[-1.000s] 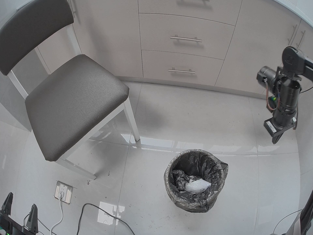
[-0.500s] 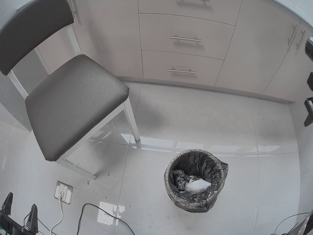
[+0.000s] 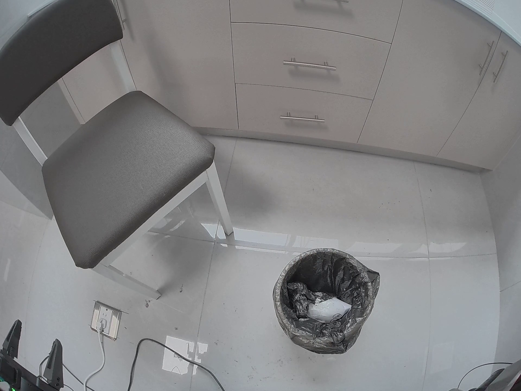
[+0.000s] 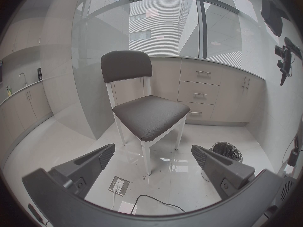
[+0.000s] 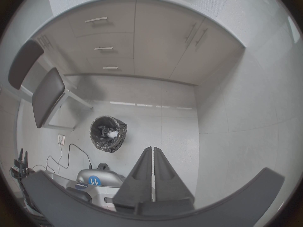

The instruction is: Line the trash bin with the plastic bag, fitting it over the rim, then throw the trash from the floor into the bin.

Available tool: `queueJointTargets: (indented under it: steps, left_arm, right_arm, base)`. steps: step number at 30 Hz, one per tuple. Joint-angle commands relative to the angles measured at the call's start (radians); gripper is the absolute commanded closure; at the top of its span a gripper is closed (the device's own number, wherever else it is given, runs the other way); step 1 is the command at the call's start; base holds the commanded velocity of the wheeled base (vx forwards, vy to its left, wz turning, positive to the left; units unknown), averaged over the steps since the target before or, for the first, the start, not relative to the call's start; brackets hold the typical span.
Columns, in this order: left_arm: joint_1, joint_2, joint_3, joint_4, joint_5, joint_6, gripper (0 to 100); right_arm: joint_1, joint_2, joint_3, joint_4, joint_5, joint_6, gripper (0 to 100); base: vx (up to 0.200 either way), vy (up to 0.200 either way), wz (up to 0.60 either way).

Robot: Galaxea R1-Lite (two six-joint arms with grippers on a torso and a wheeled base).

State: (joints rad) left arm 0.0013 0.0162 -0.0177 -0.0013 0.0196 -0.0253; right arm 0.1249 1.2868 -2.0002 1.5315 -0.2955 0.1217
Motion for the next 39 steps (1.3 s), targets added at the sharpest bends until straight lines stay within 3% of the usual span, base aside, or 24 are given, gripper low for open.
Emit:
queueJointTargets:
  steps: [1, 5, 8, 10, 11, 12, 13, 14, 15, 16, 18, 25, 31, 35, 39]
  left_arm:
    - [0.000, -0.016, 0.018, 0.000, 0.000, -0.001, 0]
    - [0.000, -0.016, 0.018, 0.000, 0.000, -0.001, 0]
    - [0.000, -0.016, 0.018, 0.000, 0.000, -0.001, 0]
    - [0.000, -0.016, 0.018, 0.000, 0.000, -0.001, 0]
    - [0.000, -0.016, 0.018, 0.000, 0.000, -0.001, 0]
    - [0.000, -0.016, 0.018, 0.000, 0.000, -0.001, 0]
    - [0.000, -0.016, 0.018, 0.000, 0.000, -0.001, 0]
    - [0.000, -0.016, 0.018, 0.000, 0.000, -0.001, 0]
    - [0.000, -0.016, 0.018, 0.000, 0.000, -0.001, 0]
    - [0.000, -0.016, 0.018, 0.000, 0.000, -0.001, 0]
    - [0.000, -0.016, 0.018, 0.000, 0.000, -0.001, 0]
    - [0.000, -0.016, 0.018, 0.000, 0.000, -0.001, 0]
    - [0.000, -0.016, 0.018, 0.000, 0.000, -0.001, 0]
    - [0.000, -0.016, 0.018, 0.000, 0.000, -0.001, 0]
    - [0.000, -0.016, 0.018, 0.000, 0.000, -0.001, 0]
  right_arm:
    - [-0.073, -0.132, 0.000, 0.013, 0.007, -0.002, 100]
    - [-0.159, -0.236, 0.000, 0.013, 0.032, -0.008, 100]
    - [-0.218, -0.316, 0.000, 0.009, 0.107, -0.020, 100]
    - [-0.301, -0.396, 0.000, 0.007, 0.210, -0.045, 100]
    - [-0.306, -0.402, 0.000, 0.007, 0.216, -0.045, 100]
    - [-0.361, -0.465, 0.000, 0.007, 0.296, -0.047, 100]
    - [-0.364, -0.471, 0.000, 0.007, 0.303, -0.047, 100]
    - [-0.389, -0.534, 0.000, 0.006, 0.392, -0.047, 100]
    - [-0.389, -0.534, 0.000, 0.006, 0.392, -0.047, 100]
    - [-0.389, -0.615, 0.000, 0.001, 0.510, -0.051, 100]
    - [-0.380, -0.685, 0.000, -0.017, 0.584, -0.051, 100]
    - [-0.321, -0.890, 0.000, -0.126, 0.589, -0.051, 100]
    - [-0.245, -1.187, 0.483, -0.499, 0.582, -0.112, 100]
    - [-0.241, -1.187, 0.546, -0.528, 0.500, -0.126, 100]
    - [-0.226, -1.189, 0.610, -0.541, 0.507, -0.134, 100]
  base:
    - [0.000, 0.000, 0.00]
    - [0.000, 0.000, 0.00]
    - [0.000, 0.000, 0.00]
    - [0.000, 0.000, 0.00]
    - [0.000, 0.000, 0.00]
    - [0.000, 0.000, 0.00]
    - [0.000, 0.000, 0.00]
    - [0.000, 0.000, 0.00]
    - [0.000, 0.000, 0.00]
    - [0.000, 0.000, 0.00]
    - [0.000, 0.000, 0.00]
    - [0.000, 0.000, 0.00]
    - [0.000, 0.000, 0.00]
    - [0.000, 0.000, 0.00]
    - [0.000, 0.000, 0.00]
